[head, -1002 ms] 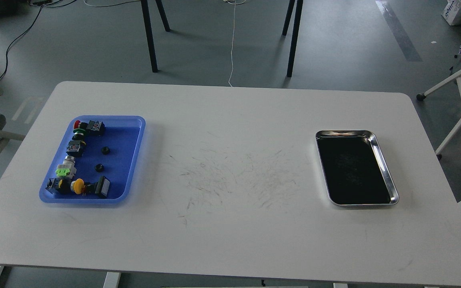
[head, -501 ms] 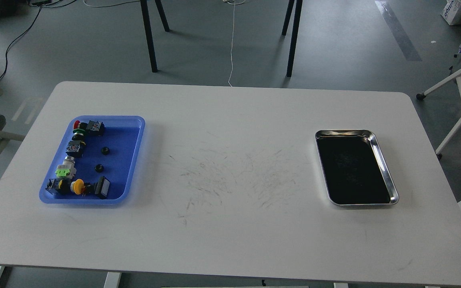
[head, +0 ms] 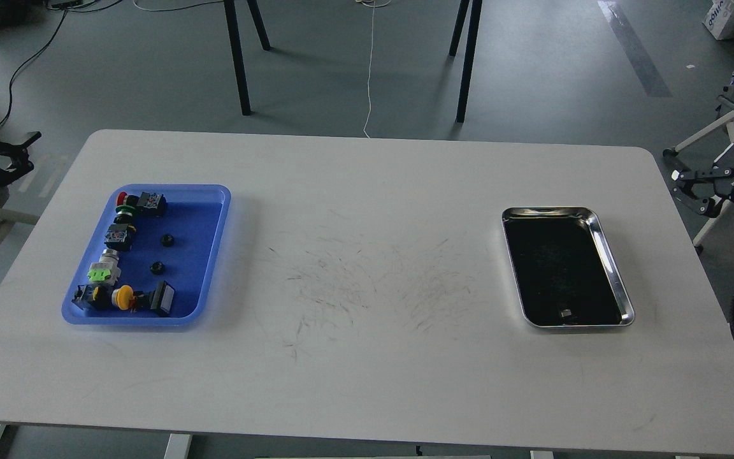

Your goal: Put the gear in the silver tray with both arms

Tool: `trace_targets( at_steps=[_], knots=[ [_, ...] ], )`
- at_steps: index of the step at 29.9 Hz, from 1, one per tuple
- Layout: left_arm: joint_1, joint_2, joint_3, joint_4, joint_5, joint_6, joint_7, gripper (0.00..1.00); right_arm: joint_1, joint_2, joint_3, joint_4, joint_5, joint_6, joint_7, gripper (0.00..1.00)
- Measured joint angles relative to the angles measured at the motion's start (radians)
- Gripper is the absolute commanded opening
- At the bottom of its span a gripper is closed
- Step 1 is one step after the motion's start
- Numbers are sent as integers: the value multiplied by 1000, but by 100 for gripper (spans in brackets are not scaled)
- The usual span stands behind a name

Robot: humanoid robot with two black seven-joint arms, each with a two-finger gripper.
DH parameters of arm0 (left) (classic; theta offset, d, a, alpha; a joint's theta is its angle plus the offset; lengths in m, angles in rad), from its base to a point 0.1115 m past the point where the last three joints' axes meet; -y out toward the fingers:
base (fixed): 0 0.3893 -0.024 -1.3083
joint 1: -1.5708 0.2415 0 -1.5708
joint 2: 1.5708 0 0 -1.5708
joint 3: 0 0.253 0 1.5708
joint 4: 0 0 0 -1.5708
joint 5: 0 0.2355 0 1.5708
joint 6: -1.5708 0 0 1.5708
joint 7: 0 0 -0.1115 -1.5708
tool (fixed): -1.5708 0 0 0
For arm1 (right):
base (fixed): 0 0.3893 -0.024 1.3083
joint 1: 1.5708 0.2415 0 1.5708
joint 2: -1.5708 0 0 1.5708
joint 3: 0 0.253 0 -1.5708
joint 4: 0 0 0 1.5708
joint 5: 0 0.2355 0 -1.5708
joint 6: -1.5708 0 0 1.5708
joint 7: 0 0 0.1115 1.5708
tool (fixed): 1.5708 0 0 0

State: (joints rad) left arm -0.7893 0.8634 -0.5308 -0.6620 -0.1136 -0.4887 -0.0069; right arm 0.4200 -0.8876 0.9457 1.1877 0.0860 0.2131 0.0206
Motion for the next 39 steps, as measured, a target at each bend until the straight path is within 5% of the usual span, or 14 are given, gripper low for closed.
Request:
trace_targets(
  at_steps=[15,39],
  knots=[
    [-1,-45,10,-31,16,0,-1,99,9,32,-5,-27,-3,3,2,99],
    [-52,-193,-3,73,17,0,0,99,256,367,-139,-325,-8,7,-4,99]
  ],
)
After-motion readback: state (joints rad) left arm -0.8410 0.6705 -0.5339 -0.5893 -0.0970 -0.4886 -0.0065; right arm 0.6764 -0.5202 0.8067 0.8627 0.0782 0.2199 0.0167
